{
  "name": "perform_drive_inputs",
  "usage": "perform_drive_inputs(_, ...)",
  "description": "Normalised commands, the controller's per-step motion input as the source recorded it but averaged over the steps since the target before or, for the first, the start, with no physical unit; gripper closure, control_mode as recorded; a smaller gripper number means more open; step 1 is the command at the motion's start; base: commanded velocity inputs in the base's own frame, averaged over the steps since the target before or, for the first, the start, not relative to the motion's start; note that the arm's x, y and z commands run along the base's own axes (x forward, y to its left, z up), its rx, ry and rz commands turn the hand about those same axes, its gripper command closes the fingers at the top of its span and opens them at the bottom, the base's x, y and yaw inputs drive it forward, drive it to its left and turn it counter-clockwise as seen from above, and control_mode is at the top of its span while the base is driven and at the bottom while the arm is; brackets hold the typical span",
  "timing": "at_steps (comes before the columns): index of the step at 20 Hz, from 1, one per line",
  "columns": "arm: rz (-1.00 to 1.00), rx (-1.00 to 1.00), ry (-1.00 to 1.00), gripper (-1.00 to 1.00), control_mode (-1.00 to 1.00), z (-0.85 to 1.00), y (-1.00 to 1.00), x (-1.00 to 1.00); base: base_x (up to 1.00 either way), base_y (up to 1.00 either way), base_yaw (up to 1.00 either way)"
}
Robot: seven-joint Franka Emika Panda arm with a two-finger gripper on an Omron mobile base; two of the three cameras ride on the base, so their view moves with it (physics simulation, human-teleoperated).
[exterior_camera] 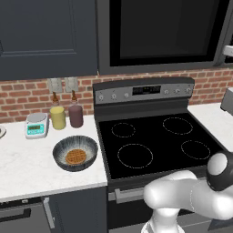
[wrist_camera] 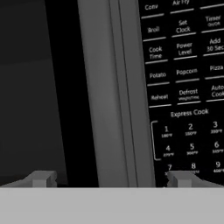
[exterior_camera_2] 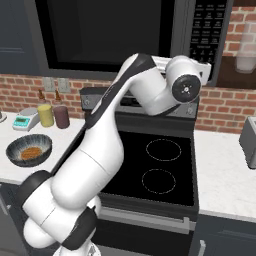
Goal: Open the microwave, place the bowl with waffle inside the microwave, then close the microwave door and turn it on.
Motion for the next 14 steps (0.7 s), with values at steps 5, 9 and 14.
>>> perform_drive_inputs(5, 0.0, 0.0, 0.0, -1.0, -1.0, 0.0, 0.0, 0.28, 0.0, 0.0, 0.0)
perform_drive_inputs(9, -0.05, -0.01, 0.0, -1.0, -1.0, 0.0, 0.22, 0.1, 0.0, 0.0, 0.0)
perform_drive_inputs(14, -0.03, 0.0, 0.0, -1.0, -1.0, 0.0, 0.04, 0.05, 0.0, 0.0, 0.0)
